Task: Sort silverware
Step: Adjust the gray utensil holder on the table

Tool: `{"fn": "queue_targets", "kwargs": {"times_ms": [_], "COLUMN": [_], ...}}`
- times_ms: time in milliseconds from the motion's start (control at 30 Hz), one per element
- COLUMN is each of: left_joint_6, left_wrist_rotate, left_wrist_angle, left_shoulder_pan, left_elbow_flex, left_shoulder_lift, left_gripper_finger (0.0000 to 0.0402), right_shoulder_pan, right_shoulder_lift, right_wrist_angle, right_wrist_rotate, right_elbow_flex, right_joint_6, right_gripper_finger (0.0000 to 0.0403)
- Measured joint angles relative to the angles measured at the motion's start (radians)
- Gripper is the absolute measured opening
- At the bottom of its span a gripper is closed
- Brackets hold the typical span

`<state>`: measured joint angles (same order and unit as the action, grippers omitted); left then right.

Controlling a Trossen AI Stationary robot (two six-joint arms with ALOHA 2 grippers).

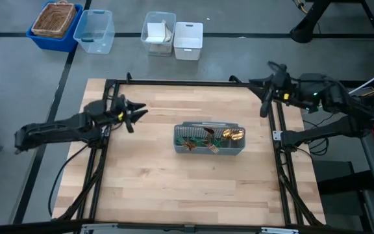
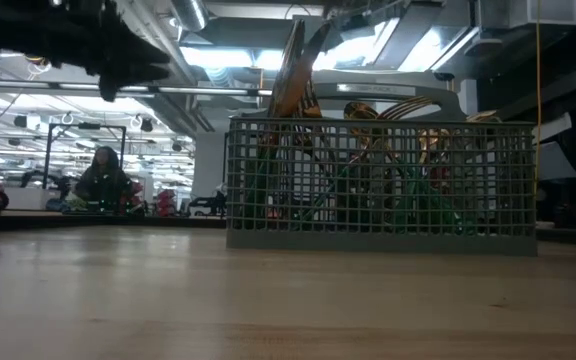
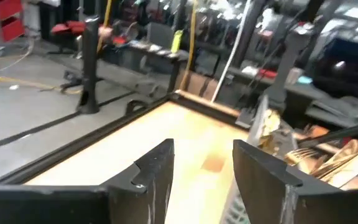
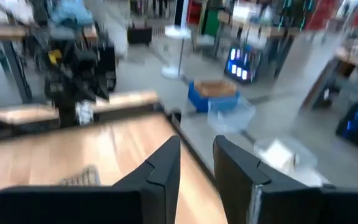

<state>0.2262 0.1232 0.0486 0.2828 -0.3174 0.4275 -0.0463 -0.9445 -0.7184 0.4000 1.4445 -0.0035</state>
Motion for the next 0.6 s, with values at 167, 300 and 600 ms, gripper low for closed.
{"fn": "queue_targets", "kwargs": {"times_ms": [167,300,600], "left_joint_6": [0.059,0.108,0.059], "left_wrist_rotate": [0.004,0.004,0.004], "left_wrist_angle": [0.354,0.523,0.479], "left_shoulder_pan": [-0.054,-0.07,-0.08], "left_elbow_flex": [0.167,0.263,0.308], "left_shoulder_lift": [0.073,0.066,-0.015], "left_gripper_finger": [0.0154,0.0154,0.0154], "right_shoulder_pan": [0.0,0.0,0.0], "right_shoulder_lift": [0.025,0.079,0.389], "right_wrist_angle": [-0.086,-0.033,0.365], "right_wrist_rotate": [0.002,0.0,-0.02], "right_elbow_flex": [-0.042,-0.185,-0.697], "right_joint_6": [0.087,0.148,0.268], "right_gripper_finger": [0.0097,0.0097,0.0097]}}
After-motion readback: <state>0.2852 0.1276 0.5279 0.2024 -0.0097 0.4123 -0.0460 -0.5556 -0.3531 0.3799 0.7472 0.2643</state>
